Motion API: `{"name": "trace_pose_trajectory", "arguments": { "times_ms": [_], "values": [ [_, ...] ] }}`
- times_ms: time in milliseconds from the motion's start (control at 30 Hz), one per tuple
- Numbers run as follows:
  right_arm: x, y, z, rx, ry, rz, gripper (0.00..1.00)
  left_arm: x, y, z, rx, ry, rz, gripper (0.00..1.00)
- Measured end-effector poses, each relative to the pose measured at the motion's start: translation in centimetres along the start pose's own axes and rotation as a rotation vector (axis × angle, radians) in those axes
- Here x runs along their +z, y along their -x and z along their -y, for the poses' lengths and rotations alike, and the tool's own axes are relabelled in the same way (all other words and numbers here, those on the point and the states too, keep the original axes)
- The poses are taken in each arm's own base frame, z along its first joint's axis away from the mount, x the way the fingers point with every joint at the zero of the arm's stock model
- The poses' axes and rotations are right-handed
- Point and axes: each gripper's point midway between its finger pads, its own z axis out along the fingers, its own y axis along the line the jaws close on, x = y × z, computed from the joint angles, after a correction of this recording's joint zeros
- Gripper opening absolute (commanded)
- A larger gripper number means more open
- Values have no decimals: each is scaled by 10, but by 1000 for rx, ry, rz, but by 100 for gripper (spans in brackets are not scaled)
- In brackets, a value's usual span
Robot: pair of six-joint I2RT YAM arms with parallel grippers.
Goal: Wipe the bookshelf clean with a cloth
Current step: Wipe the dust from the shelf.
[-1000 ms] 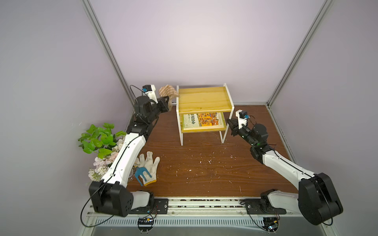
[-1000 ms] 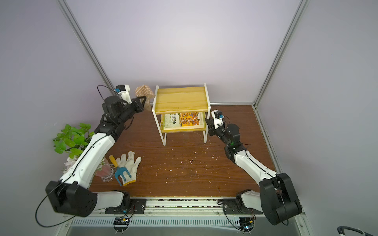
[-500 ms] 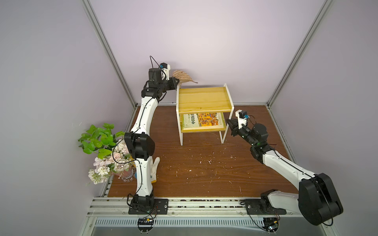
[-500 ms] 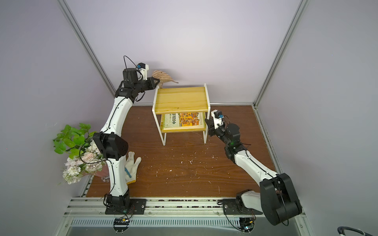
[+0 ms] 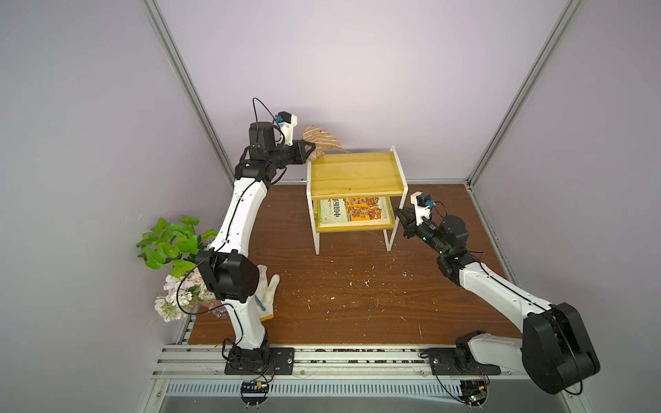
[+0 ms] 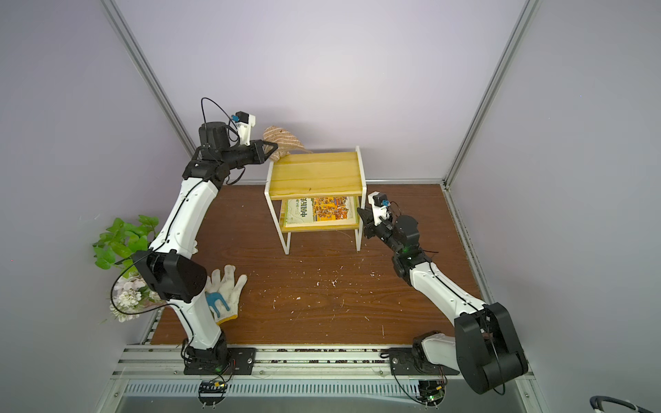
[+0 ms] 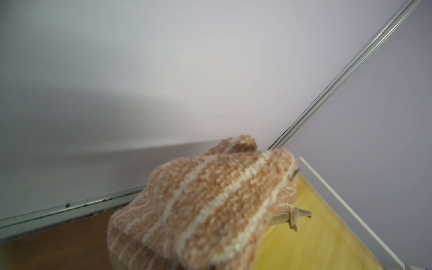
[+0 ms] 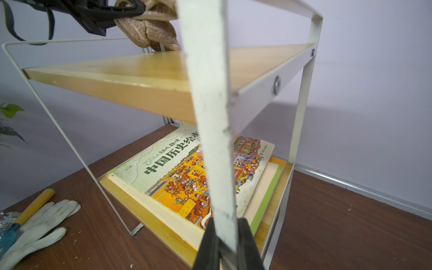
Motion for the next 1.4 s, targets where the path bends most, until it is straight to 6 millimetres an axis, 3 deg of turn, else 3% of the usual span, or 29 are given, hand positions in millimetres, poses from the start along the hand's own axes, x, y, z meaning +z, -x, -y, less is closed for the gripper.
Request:
{"name": "trace_pose_trajectory", "arguments": {
  "times_ms": [67, 167, 267, 367, 400, 467, 567, 633, 767, 833, 900, 1000, 1033, 1100, 1133, 1167, 1300, 1400],
  "values": [
    [0, 0, 0, 1, 0, 0, 0, -19, -15, 5, -5, 37, -5, 0],
    [0, 0, 0, 3, -5, 0, 0, -57, -32, 28, 20, 61, 38, 1],
    [0, 0, 1, 4, -8, 0, 0, -85, -33, 45, 51, 70, 106, 0],
    [1, 0, 1, 5, -8, -3, 0, -80, -4, 48, 69, 67, 159, 0],
    [1, 0, 1, 5, -8, -4, 0, -73, 10, 47, 77, 66, 181, 0],
    [1, 0, 0, 5, -8, -4, 0, -51, 18, 35, 74, 88, 181, 0],
    [1, 1, 0, 9, -8, -5, 0, -28, -7, 13, 38, 141, 114, 0],
    [1, 1, 0, 12, -7, -5, 0, -29, -30, 8, 14, 158, 87, 0],
    [2, 0, -2, 13, 1, -5, 0, -85, -47, 33, 1, 148, 150, 0],
    [2, 0, -2, 15, -1, -6, 0, -110, -37, 50, 12, 129, 205, 0],
    [2, 0, -2, 19, 0, -6, 0, -117, -19, 59, 25, 112, 250, 0],
    [2, 0, -2, 20, 0, -6, 0, -103, -1, 58, 29, 106, 265, 0],
    [2, 0, -2, 22, 0, -6, 0, -89, -7, 50, 19, 115, 237, 0],
    [2, 0, -2, 24, 1, -6, 0, -71, -40, 31, -12, 150, 154, 0],
    [2, 0, -2, 26, 0, -6, 0, -68, -54, 25, -28, 160, 128, 0],
    [2, 0, -1, 27, -1, -6, 0, -72, -55, 27, -20, 155, 146, 0],
    [4, 0, -2, 27, -1, -5, 0, -128, -74, 48, -40, 139, 187, 0],
    [4, 0, -2, 29, -3, -6, 0, -172, -99, 65, -82, 101, 239, 0]
  ]
}}
